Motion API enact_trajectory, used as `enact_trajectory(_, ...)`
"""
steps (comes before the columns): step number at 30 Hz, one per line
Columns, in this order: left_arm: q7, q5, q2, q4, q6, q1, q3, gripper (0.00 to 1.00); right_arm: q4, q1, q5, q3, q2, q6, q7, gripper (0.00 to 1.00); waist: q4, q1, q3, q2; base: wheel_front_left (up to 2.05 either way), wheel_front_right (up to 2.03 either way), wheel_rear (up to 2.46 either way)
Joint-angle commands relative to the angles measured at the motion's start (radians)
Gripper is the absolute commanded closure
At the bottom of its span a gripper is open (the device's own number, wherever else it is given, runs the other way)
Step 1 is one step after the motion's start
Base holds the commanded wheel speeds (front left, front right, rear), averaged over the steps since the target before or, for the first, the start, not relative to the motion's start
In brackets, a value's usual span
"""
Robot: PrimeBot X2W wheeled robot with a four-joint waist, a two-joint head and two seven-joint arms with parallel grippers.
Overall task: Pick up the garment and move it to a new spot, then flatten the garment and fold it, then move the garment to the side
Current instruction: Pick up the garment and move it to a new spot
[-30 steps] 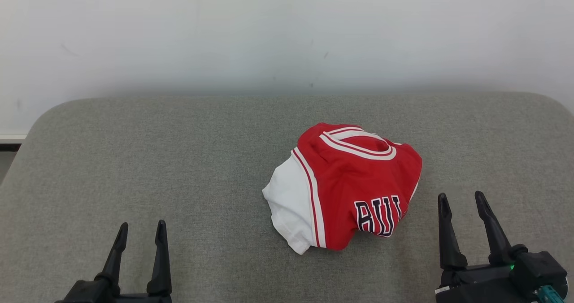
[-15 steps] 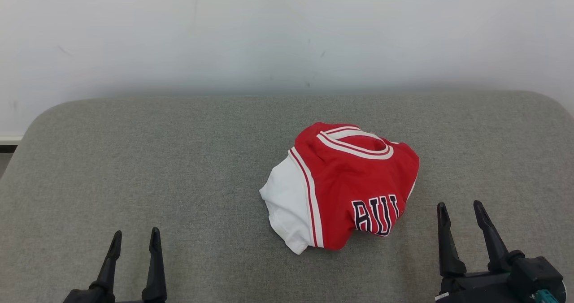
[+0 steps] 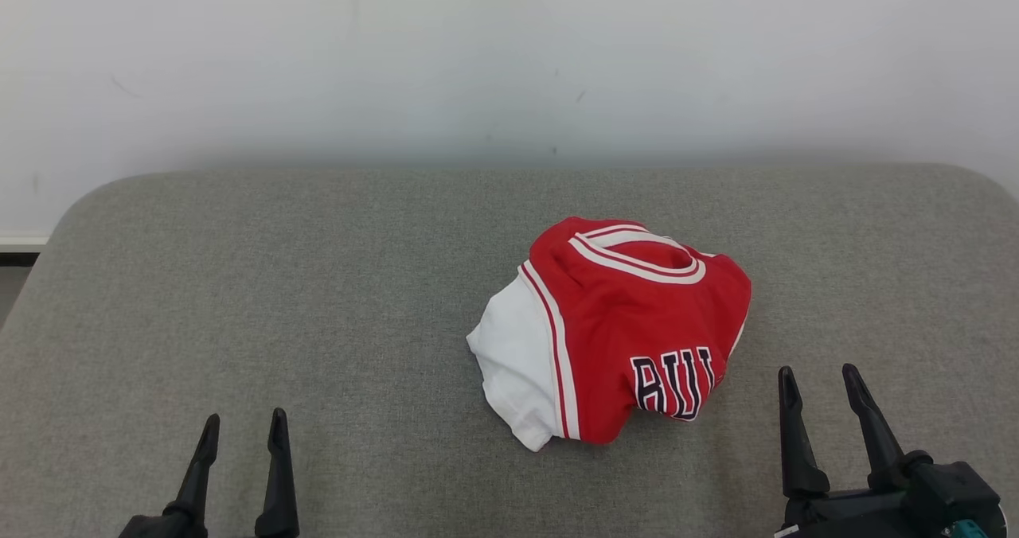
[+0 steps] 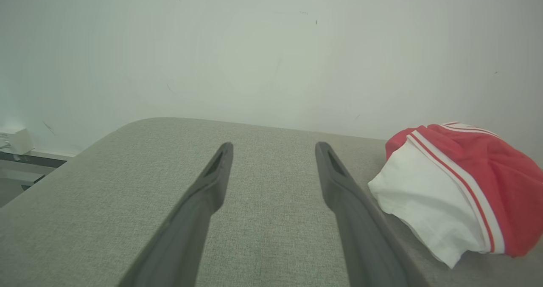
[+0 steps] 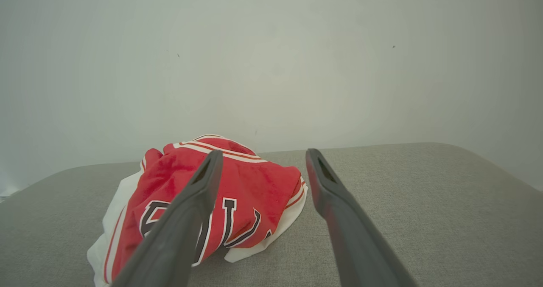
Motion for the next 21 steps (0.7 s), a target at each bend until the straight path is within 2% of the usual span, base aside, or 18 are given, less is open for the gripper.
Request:
enact_trajectory(1, -0.003, 0.013, -0.005, 0.004, -0.001, 0.0, 0.003, 0.0, 0.003, 0.002, -0.005, 0.001, -0.001, -0.002, 0.0, 0.0, 0.001, 0.0, 0.0, 0.0, 0.0, 0.0, 0.0)
enact_trajectory(11, -0.003, 0.015, -0.004, 0.023, -0.008, -0.032, -0.012, 0.0, 0.011, -0.005, -0.006, 0.009, 0.001, -0.002, 0.0, 0.0, -0.011, 0.0, 0.001, 0.0, 0.0, 0.0, 0.0)
enact_trajectory(14, -0.003, 0.012, 0.024, 0.044, -0.006, -0.079, -0.027, 0.0, 0.01, -0.017, -0.002, 0.016, 0.0, -0.002, 0.0, 0.0, -0.025, 0.0, 0.01, 0.0, 0.0, 0.0, 0.0)
enact_trajectory(19, -0.003, -0.018, 0.091, 0.101, -0.006, -0.215, -0.123, 0.0, 0.011, -0.027, 0.007, 0.025, 0.001, -0.002, 0.0, 0.0, -0.06, 0.0, 0.039, 0.0, 0.0, 0.0, 0.0)
enact_trajectory(21, -0.003, -0.03, 0.101, 0.113, -0.006, -0.251, -0.143, 0.0, 0.009, -0.032, 0.007, 0.026, 0.001, -0.002, 0.0, 0.0, -0.069, 0.0, 0.048, 0.0, 0.0, 0.0, 0.0)
